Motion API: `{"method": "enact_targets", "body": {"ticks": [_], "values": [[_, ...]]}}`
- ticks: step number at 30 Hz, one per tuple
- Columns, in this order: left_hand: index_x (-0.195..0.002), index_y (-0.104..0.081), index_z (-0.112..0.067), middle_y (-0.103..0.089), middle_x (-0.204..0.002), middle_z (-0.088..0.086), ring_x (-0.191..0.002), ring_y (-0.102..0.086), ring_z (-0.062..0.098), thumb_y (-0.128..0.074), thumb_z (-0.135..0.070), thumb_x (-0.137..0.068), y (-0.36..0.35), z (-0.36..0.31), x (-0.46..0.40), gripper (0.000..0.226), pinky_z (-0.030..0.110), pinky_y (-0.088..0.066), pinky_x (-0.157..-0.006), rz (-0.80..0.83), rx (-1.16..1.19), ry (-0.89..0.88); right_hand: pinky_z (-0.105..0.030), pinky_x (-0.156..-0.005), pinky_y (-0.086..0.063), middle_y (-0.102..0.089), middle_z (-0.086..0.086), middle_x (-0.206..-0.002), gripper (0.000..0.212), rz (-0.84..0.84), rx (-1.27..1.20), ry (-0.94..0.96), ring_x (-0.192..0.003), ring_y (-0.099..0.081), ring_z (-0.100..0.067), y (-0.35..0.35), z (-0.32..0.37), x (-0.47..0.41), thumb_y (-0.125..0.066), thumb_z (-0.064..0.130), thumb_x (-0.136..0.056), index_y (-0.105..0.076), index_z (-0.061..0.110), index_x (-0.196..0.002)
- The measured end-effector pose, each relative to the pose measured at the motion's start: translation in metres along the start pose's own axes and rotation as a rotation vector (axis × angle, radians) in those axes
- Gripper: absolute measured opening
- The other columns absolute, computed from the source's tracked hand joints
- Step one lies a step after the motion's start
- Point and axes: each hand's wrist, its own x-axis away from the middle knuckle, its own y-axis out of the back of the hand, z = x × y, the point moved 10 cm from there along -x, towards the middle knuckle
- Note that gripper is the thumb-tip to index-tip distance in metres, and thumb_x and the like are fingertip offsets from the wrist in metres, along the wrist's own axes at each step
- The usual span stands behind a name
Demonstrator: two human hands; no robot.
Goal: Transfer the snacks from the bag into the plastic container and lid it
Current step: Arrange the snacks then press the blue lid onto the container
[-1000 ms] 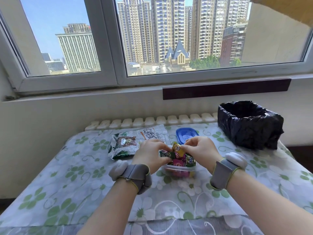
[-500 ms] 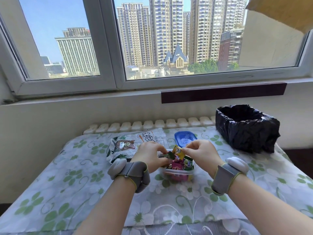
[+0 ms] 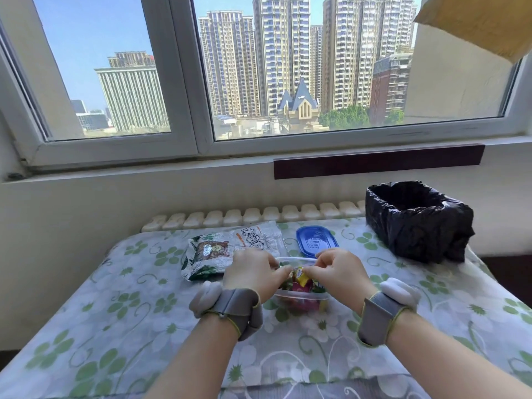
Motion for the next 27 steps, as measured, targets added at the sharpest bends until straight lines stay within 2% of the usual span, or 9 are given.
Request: {"method": "enact_targets", "body": {"ticks": [2, 7, 10, 12, 16, 21, 24, 27], "values": [[-0.102, -0.068, -0.03, -0.058, -0.116, -0.003, -0.116, -0.047, 0.02, -0.05, -0.057, -0.083, 0.005, -0.001, 0.001, 0.038, 0.039, -0.045, -0.094, -0.038, 0.032, -0.014, -0.03, -0.082, -0.041, -0.066, -0.01, -0.098, 0.027, 0.01, 0.015, 0.014, -0.099, -0.058, -0.021, -0.002, 0.0, -0.001, -0.067, 0.024, -0.075, -0.064, 0.001, -0.06], [-0.089, -0.069, -0.031, -0.059, -0.113, -0.003, -0.113, -0.049, 0.019, -0.058, -0.051, -0.081, 0.013, 0.0, 0.004, 0.024, 0.038, -0.045, -0.095, -0.064, 0.025, -0.018, -0.026, -0.079, -0.035, -0.06, -0.002, -0.095, 0.021, 0.015, 0.05, 0.036, -0.098, -0.053, -0.017, -0.003, 0.001, -0.002, -0.071, 0.03, -0.071, -0.059, 0.021, -0.057], [-0.079, -0.065, -0.037, -0.058, -0.112, -0.003, -0.113, -0.047, 0.02, -0.064, -0.053, -0.077, 0.01, -0.002, 0.006, 0.017, 0.04, -0.044, -0.096, -0.015, 0.035, -0.026, -0.023, -0.08, -0.032, -0.059, -0.002, -0.104, 0.017, 0.026, 0.071, 0.032, -0.105, -0.051, -0.017, -0.003, 0.001, -0.002, -0.072, 0.028, -0.07, -0.069, 0.011, -0.069], [-0.075, -0.061, -0.039, -0.057, -0.112, -0.003, -0.113, -0.047, 0.019, -0.066, -0.052, -0.075, 0.008, -0.004, 0.007, 0.013, 0.04, -0.044, -0.096, -0.001, 0.085, -0.039, -0.023, -0.08, -0.032, -0.058, -0.003, -0.106, 0.017, 0.054, 0.068, 0.031, -0.106, -0.051, -0.017, -0.005, 0.002, -0.002, -0.072, 0.023, -0.069, -0.069, 0.006, -0.07], [-0.102, -0.063, -0.037, -0.053, -0.122, -0.006, -0.116, -0.048, 0.017, -0.067, -0.048, -0.076, 0.006, -0.006, 0.006, 0.028, 0.037, -0.044, -0.096, -0.008, 0.125, -0.076, -0.025, -0.08, -0.035, -0.059, -0.004, -0.107, 0.015, 0.089, 0.066, 0.037, -0.106, -0.051, -0.018, -0.006, 0.003, 0.0, -0.071, 0.021, -0.067, -0.06, 0.015, -0.059], [-0.097, -0.072, -0.035, -0.056, -0.114, -0.006, -0.107, -0.049, 0.013, -0.064, -0.046, -0.081, -0.006, -0.014, 0.008, 0.021, 0.034, -0.042, -0.097, 0.114, 0.135, -0.132, -0.028, -0.081, -0.037, -0.06, 0.0, -0.101, 0.011, 0.063, 0.038, 0.072, -0.1, -0.052, -0.015, 0.0, 0.006, 0.001, -0.073, 0.026, -0.065, -0.062, 0.027, -0.063], [-0.11, -0.066, -0.029, -0.055, -0.118, -0.004, -0.098, -0.051, 0.009, -0.062, -0.04, -0.085, -0.002, -0.012, 0.009, 0.028, 0.025, -0.04, -0.089, 0.083, 0.179, -0.124, -0.029, -0.088, -0.04, -0.06, 0.0, -0.104, 0.013, 0.128, 0.106, 0.094, -0.103, -0.052, -0.016, -0.006, 0.005, 0.002, -0.076, 0.028, -0.065, -0.063, 0.033, -0.065], [-0.115, -0.064, -0.025, -0.061, -0.116, -0.004, -0.096, -0.053, 0.011, -0.06, -0.039, -0.086, 0.003, -0.007, 0.011, 0.031, 0.026, -0.043, -0.086, 0.044, 0.159, -0.088, -0.027, -0.087, -0.039, -0.06, -0.001, -0.106, 0.018, 0.113, 0.139, 0.09, -0.106, -0.052, -0.017, -0.008, 0.003, 0.002, -0.076, 0.027, -0.066, -0.06, 0.035, -0.066]]}}
